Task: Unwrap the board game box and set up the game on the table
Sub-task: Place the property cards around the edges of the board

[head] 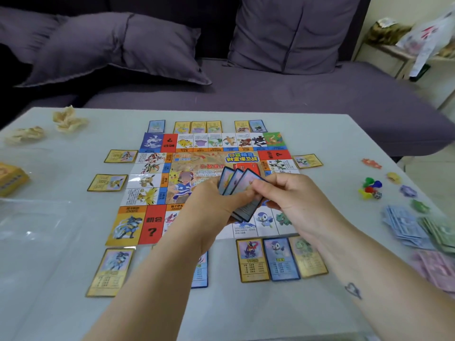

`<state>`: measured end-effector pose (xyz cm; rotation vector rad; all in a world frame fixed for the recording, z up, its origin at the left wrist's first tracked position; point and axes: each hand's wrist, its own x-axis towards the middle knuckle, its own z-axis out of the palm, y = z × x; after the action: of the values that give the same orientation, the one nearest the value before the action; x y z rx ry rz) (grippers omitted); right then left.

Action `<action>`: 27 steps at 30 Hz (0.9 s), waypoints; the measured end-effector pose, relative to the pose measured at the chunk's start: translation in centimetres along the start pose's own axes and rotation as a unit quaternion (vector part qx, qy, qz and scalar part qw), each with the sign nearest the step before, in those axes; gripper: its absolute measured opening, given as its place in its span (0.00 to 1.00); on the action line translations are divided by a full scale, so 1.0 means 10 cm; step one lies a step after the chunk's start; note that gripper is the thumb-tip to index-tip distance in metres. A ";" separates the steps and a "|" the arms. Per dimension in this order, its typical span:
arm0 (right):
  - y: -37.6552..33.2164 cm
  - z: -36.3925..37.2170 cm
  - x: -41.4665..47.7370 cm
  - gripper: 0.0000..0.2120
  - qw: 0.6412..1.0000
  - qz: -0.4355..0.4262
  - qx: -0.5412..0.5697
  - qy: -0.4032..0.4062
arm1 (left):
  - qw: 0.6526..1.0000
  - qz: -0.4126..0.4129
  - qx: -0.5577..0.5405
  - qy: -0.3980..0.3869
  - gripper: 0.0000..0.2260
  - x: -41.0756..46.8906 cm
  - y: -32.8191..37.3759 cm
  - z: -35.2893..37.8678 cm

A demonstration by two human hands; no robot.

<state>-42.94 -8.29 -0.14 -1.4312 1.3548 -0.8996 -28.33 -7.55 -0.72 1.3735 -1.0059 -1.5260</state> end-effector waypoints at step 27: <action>-0.05 0.13 0.10 0.04 0.999 -0.021 0.015 -0.028 | 0.998 -0.026 -0.054 0.018 0.14 -0.06 0.06 -0.32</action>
<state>-41.44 -9.16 -0.09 -1.4566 1.2691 -0.8970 -25.03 -7.32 -0.26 1.3567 -0.8594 -1.5645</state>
